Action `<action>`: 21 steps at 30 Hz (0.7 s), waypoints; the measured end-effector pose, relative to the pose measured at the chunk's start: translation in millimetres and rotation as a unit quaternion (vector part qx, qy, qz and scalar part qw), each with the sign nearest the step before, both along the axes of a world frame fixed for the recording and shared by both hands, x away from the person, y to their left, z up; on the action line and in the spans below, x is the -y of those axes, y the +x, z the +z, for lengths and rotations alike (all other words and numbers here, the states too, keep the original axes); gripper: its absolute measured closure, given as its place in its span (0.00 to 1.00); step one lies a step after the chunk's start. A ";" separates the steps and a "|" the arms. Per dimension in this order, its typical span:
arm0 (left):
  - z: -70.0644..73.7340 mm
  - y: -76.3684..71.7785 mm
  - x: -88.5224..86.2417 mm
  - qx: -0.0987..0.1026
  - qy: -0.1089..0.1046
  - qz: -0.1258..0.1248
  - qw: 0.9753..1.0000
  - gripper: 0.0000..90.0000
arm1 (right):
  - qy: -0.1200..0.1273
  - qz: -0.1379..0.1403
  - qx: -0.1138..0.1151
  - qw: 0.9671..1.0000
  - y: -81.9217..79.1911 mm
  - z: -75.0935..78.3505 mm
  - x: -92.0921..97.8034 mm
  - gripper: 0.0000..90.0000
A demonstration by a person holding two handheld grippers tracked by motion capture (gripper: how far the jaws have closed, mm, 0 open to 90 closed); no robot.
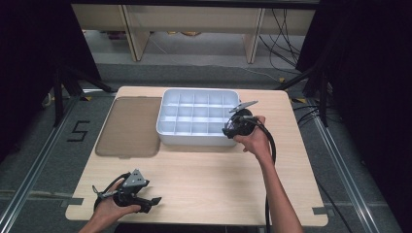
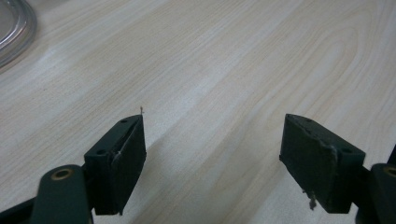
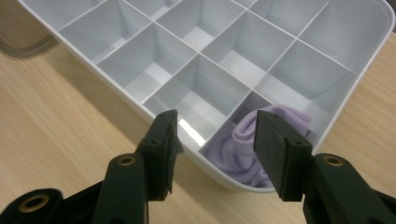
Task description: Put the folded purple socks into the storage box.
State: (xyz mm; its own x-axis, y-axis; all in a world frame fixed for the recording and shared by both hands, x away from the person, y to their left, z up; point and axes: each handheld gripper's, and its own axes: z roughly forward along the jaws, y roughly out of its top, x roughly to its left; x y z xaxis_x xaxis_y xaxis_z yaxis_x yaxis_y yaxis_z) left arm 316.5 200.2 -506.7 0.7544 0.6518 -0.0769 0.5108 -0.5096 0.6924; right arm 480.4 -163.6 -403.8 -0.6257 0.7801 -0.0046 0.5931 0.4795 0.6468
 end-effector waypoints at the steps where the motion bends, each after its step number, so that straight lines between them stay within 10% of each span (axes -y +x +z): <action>1: -0.1 -0.3 0.4 -0.001 -0.002 0.001 1.000 0.24 | 0.006 0.000 0.002 1.000 -2.1 -0.4 -1.5 0.55; 21: -1.5 -1.9 2.7 -0.005 0.001 0.004 1.000 0.24 | 0.065 0.019 0.026 0.997 -36.1 -16.5 -2.6 0.43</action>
State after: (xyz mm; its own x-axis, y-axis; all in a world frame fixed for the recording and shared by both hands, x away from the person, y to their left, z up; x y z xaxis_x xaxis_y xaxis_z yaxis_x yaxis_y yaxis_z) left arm 314.5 197.5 -508.3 0.7488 0.6576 -0.0832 0.5215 -0.5069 0.6864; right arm 444.3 -161.1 -420.2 -0.6558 0.7524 0.0616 0.5399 0.4104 0.7349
